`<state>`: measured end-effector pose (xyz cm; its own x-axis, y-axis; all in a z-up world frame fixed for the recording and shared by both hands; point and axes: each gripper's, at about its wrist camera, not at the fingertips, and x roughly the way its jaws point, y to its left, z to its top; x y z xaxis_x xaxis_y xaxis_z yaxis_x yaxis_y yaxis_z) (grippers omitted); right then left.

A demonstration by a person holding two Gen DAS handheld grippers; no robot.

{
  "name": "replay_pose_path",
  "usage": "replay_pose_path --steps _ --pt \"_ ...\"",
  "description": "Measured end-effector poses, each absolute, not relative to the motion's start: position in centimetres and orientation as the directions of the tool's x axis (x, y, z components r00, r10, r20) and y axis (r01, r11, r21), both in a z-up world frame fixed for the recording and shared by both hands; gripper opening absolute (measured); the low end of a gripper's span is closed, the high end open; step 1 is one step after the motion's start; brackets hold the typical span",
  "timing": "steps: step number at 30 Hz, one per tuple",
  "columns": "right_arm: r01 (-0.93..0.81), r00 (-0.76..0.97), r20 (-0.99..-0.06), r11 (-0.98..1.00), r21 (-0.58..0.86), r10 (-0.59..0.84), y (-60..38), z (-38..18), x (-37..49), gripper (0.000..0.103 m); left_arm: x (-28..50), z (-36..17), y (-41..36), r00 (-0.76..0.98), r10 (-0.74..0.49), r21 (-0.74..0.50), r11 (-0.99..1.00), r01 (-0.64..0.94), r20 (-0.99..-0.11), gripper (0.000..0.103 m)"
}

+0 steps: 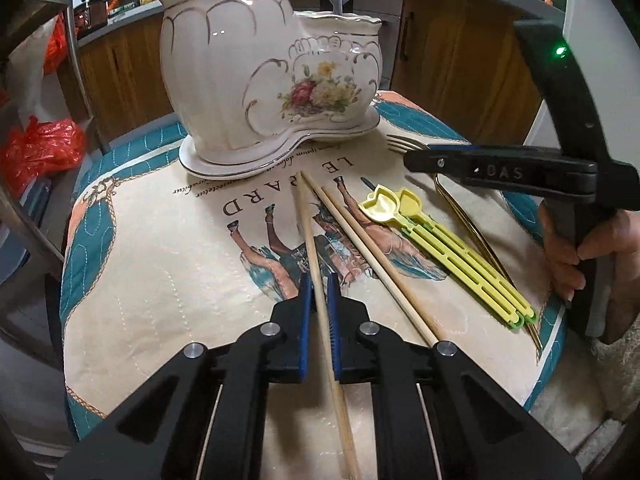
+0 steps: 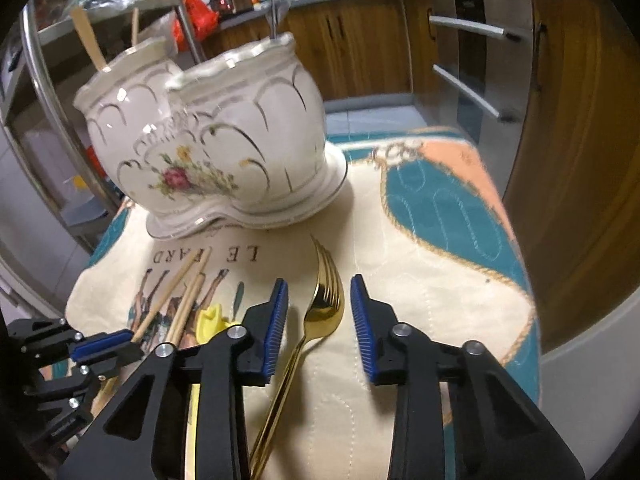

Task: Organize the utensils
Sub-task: 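Grasp the gold fork with the right tool while the left tool grasps a chopstick, then lower the gold fork into the short cup while the left tool lowers the chopstick into the tall cup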

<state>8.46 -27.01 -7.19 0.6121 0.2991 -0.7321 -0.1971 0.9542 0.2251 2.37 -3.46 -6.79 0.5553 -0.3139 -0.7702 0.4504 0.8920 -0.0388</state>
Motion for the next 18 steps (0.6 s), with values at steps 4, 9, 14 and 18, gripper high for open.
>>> replay_pose_path --steps 4,9,14,18 --pt "-0.192 0.608 -0.735 0.954 0.231 0.300 -27.1 -7.3 8.4 0.020 3.0 -6.7 -3.7 0.548 -0.319 -0.047 0.891 0.451 -0.773 0.022" --pt "-0.214 0.626 -0.706 0.944 0.252 0.331 -27.5 -6.7 7.6 0.011 3.6 -6.9 -4.3 0.563 -0.289 -0.013 0.897 0.442 -0.775 0.023" --pt "-0.253 0.645 -0.651 0.916 0.312 0.400 -28.3 -5.5 6.7 0.009 4.5 -6.9 -3.1 0.564 -0.290 -0.041 0.910 0.412 -0.773 0.005" --pt "-0.298 0.672 -0.585 0.889 0.348 0.454 -29.1 -4.0 5.4 0.006 4.0 -6.7 -2.6 0.592 -0.282 -0.021 0.913 0.408 -0.755 0.005"
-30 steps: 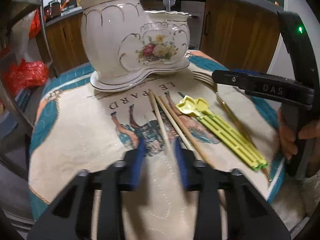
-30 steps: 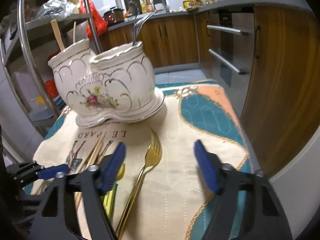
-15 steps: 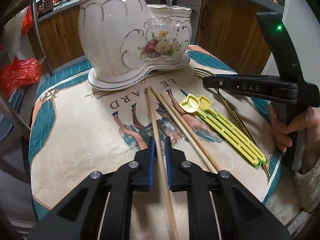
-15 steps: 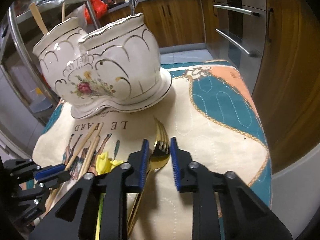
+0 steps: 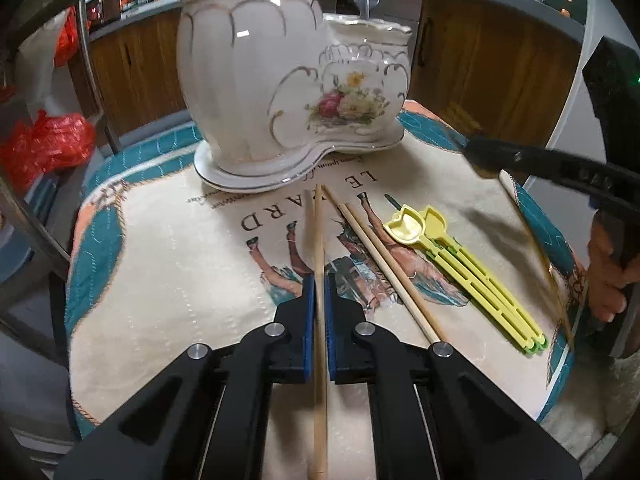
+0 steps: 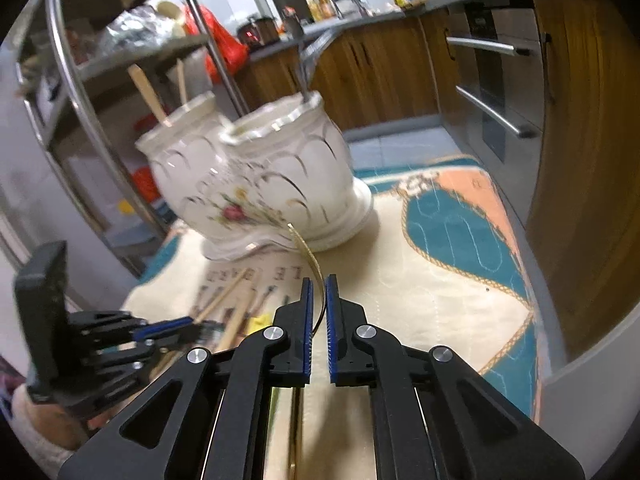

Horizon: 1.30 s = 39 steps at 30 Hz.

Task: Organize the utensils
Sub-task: 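Lower the gold fork into the short cup while the left tool lowers the chopstick into the tall cup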

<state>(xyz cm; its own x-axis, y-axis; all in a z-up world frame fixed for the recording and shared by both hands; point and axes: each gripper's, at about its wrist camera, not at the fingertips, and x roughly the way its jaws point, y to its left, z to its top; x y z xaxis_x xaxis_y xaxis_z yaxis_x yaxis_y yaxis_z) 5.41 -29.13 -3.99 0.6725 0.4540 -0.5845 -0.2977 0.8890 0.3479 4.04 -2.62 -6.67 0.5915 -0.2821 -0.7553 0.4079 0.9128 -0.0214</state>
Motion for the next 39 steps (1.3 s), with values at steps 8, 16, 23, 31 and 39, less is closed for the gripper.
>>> replay_pose_path --steps 8,16,23,31,39 --pt "-0.386 0.742 -0.437 0.857 0.341 0.508 -30.0 -0.6 3.0 0.005 0.9 -3.5 -1.5 0.713 -0.355 -0.002 0.896 0.444 -0.605 0.005" --pt "-0.449 0.824 -0.231 0.844 0.293 0.518 -30.8 2.5 0.0 0.005 -2.2 -0.9 0.2 0.803 -0.389 0.037 0.891 0.452 -0.452 0.005" --pt "-0.414 0.889 -0.089 0.873 0.258 0.448 -30.3 5.5 -0.5 0.005 -1.8 2.5 2.8 0.868 -0.409 -0.037 0.909 0.416 -0.281 0.005" --pt "-0.387 0.920 0.043 0.888 0.248 0.390 -30.2 9.8 2.0 0.005 2.8 7.0 4.4 0.901 -0.417 -0.149 0.905 0.399 -0.121 0.005" --pt "-0.384 0.923 0.091 0.873 0.301 0.374 -30.6 10.6 6.6 0.005 8.4 9.8 4.0 0.902 -0.431 -0.235 0.880 0.413 -0.028 0.005"
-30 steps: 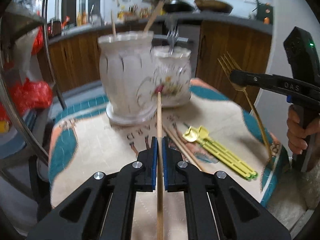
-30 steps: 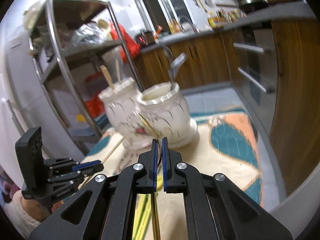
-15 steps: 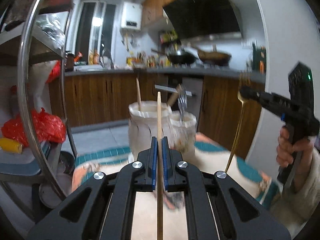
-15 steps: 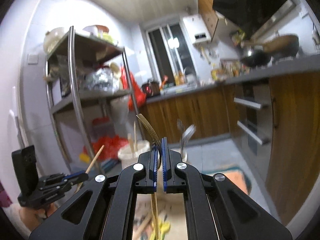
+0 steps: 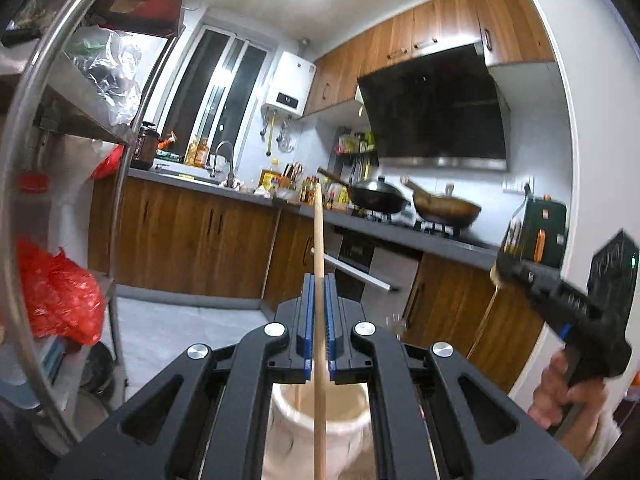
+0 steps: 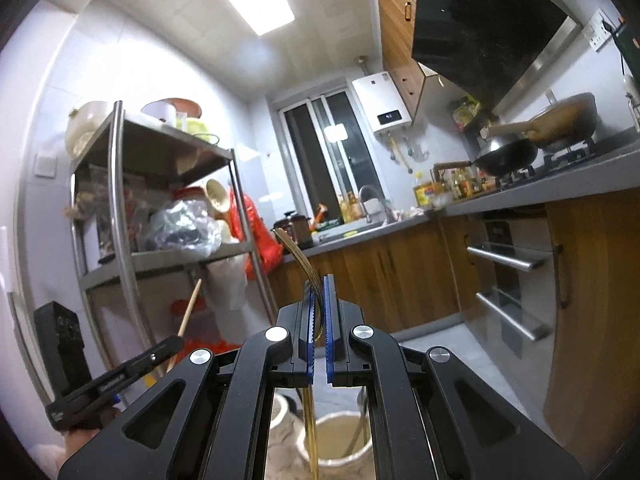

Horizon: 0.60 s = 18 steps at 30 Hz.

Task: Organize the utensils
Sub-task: 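Lower the gold fork into the short cup while the left tool lowers the chopstick into the tall cup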

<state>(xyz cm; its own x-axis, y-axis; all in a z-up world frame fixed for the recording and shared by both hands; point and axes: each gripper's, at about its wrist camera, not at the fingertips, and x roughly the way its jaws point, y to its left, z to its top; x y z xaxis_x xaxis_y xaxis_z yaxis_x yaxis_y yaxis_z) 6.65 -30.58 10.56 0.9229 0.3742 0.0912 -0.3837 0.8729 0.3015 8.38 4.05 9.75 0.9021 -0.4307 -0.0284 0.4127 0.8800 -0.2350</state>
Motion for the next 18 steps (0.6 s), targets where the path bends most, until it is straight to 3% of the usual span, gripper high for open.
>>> replay_pose_path --steps 9,14,18 --pt "-0.379 0.924 0.126 0.832 0.404 0.360 -33.3 10.0 9.3 0.005 13.8 9.1 1.4 0.910 -0.414 -0.262 0.879 0.397 -0.007 0.005" --pt "-0.380 0.925 0.171 0.823 0.422 0.340 -34.0 10.2 9.3 0.005 15.2 8.2 0.3 0.931 -0.366 -0.209 0.912 0.354 -0.019 0.005" --pt "-0.372 0.928 0.141 0.829 0.417 0.345 -33.3 9.5 10.2 0.005 15.2 7.2 0.8 0.929 -0.369 -0.227 0.908 0.352 -0.036 0.005"
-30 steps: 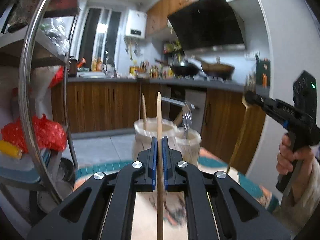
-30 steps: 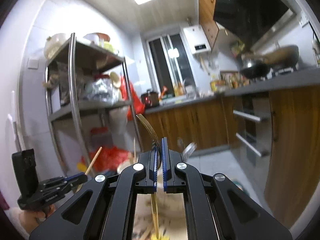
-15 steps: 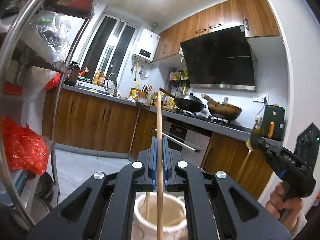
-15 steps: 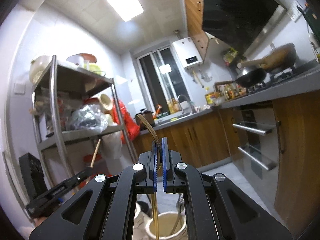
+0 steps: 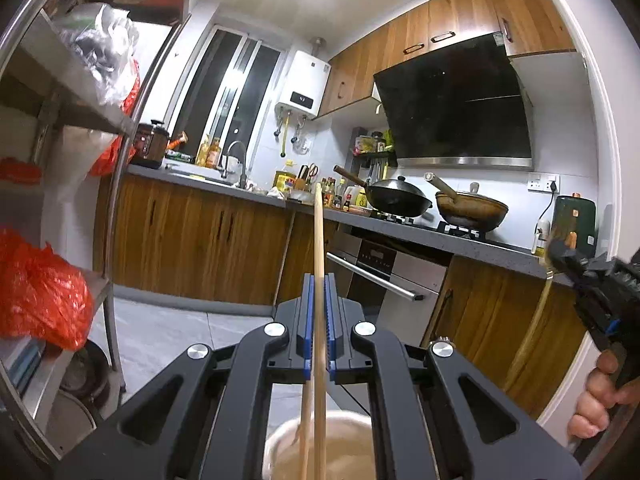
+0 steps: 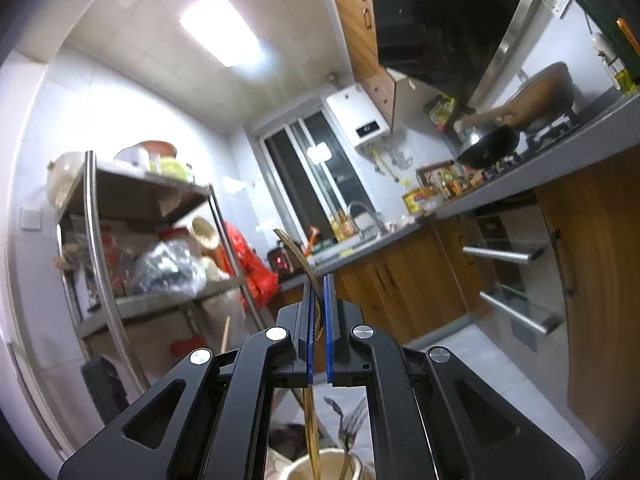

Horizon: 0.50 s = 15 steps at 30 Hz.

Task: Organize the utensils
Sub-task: 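Lower the gold fork into the short cup while the left tool lowers the chopstick into the tall cup, then open both tools to release fork and chopstick, then move back over the table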

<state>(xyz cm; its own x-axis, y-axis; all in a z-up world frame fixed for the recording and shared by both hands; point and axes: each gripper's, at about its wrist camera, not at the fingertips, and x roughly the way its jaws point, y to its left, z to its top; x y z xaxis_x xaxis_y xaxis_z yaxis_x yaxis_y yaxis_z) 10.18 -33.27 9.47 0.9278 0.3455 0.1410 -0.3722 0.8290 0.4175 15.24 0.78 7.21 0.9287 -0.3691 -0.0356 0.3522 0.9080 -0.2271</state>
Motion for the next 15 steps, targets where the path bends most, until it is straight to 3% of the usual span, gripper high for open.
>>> replay_pose_path --steps 9,15 --pt "-0.358 0.919 -0.034 0.867 0.347 0.393 -30.2 6.6 12.4 0.005 10.9 5.4 1.9 0.930 -0.365 -0.161 0.922 0.353 -0.052 0.005" --pt "-0.302 0.927 -0.128 0.904 0.302 0.353 -29.3 4.9 12.6 0.005 10.6 3.9 2.4 0.921 -0.363 -0.167 0.926 0.339 -0.144 0.005"
